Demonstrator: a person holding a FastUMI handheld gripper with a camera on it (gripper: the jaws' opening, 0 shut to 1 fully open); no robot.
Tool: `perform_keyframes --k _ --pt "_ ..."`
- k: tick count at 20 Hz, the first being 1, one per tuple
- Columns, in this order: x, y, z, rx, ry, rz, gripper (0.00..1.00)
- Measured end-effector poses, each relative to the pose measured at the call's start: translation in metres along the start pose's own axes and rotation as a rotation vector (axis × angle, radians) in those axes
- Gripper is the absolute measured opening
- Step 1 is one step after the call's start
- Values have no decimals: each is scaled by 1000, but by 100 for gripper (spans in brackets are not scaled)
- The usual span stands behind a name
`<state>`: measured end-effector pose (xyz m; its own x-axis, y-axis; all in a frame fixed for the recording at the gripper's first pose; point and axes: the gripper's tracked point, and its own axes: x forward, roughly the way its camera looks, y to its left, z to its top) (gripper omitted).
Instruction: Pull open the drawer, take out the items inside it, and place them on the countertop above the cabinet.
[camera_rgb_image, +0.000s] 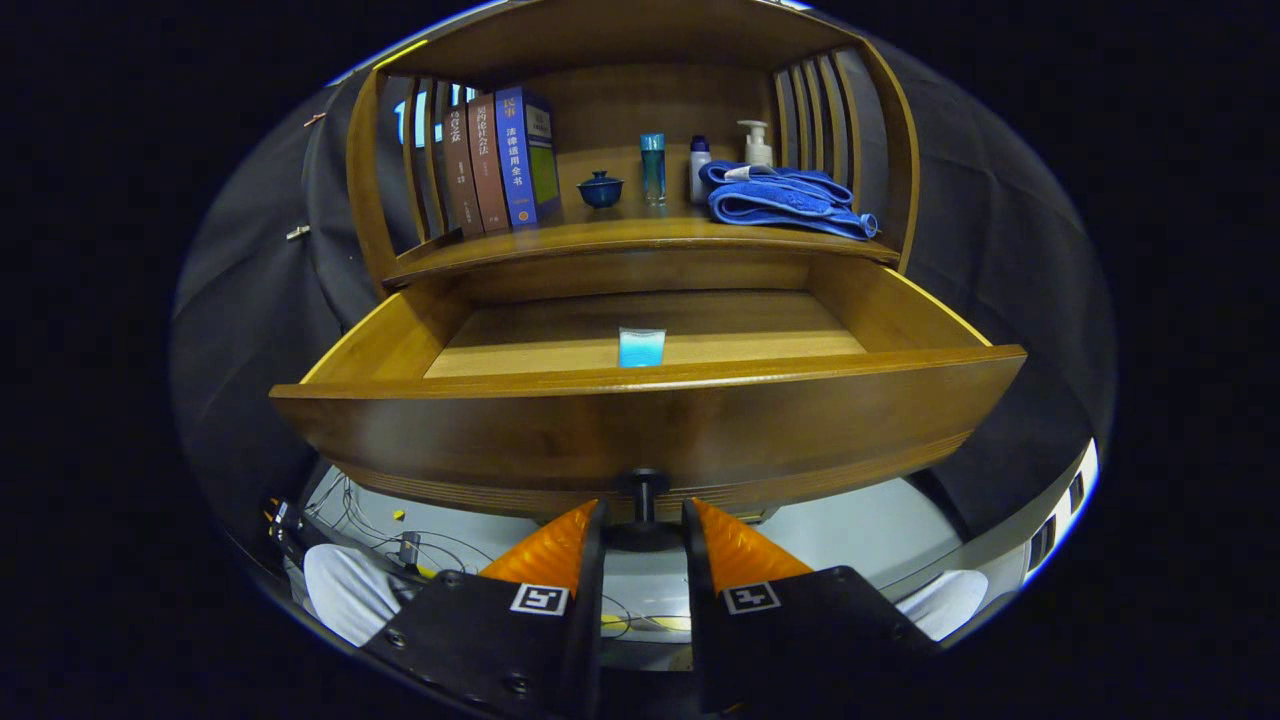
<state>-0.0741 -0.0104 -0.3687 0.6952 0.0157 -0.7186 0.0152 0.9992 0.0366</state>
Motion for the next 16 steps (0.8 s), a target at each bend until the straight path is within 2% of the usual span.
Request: perform_keyframes --k 8,10,13,16 --pt "-4 1 -16 0 32 -4 42" --pt "-11 0 -9 3 5 -15 50" --pt "-34 -5 4 -19 -37 -64 97" --pt "-58 -1 23 -11 -55 -74 98"
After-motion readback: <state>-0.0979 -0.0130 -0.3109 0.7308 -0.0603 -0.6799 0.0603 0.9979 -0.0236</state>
